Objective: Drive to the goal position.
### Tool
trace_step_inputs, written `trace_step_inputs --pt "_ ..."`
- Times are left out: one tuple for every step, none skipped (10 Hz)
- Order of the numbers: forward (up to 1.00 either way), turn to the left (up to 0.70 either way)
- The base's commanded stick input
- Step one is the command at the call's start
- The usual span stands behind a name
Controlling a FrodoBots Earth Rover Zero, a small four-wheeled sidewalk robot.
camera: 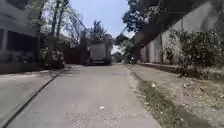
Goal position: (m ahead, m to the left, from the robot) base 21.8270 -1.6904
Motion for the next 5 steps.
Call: trace_step_inputs --pt "1.0 0.0" --pt "1.0 0.0" --pt "1.0 0.0" --pt "1.0 0.0" --pt "1.0 0.0"
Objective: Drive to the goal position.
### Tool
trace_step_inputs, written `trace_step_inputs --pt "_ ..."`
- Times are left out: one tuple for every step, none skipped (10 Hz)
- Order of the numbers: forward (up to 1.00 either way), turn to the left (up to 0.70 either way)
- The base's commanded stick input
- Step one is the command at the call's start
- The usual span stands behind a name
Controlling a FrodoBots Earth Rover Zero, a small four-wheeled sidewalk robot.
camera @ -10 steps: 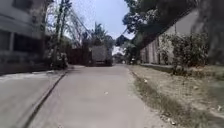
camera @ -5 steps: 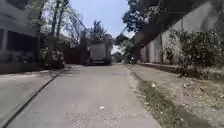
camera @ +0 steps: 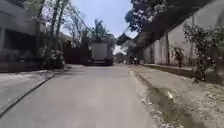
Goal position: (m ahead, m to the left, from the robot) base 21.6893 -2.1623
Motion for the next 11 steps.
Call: trace_step_inputs --pt "1.0 -0.23" --pt "1.0 -0.4" --pt "1.0 -0.4" --pt "1.0 -0.4" --pt "1.0 -0.4" --pt "1.0 -0.23" --pt "1.0 0.0" --pt "1.0 0.0" --pt "1.0 0.0" --pt "1.0 0.0" --pt "1.0 0.0"
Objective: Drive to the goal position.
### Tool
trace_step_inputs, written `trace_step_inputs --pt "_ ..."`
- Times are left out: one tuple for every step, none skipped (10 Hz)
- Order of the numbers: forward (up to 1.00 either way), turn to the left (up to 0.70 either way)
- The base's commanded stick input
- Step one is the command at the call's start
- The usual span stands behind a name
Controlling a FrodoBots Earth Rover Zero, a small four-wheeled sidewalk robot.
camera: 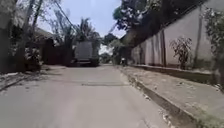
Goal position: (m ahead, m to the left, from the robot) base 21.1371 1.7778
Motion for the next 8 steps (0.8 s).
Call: trace_step_inputs --pt "1.0 0.0" --pt "1.0 0.0" --pt "1.0 0.0" --pt "1.0 0.0" --pt "1.0 0.0" --pt "1.0 0.0" --pt "1.0 0.0" --pt "1.0 0.0"
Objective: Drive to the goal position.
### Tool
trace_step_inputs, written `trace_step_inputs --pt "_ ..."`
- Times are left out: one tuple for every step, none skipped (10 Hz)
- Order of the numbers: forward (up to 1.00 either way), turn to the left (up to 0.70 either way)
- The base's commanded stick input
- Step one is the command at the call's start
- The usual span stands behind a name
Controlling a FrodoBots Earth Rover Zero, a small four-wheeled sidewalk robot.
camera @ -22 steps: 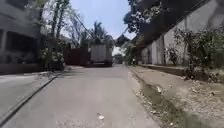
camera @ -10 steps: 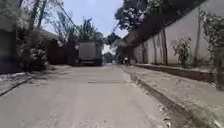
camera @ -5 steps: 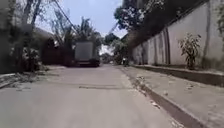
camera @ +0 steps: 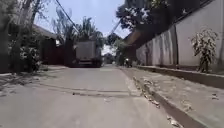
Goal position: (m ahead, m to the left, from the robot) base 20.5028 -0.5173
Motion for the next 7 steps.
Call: trace_step_inputs --pt "1.0 0.0" --pt "1.0 0.0" --pt "1.0 0.0" --pt "1.0 0.0" --pt "1.0 0.0" --pt "1.0 0.0" --pt "1.0 0.0"
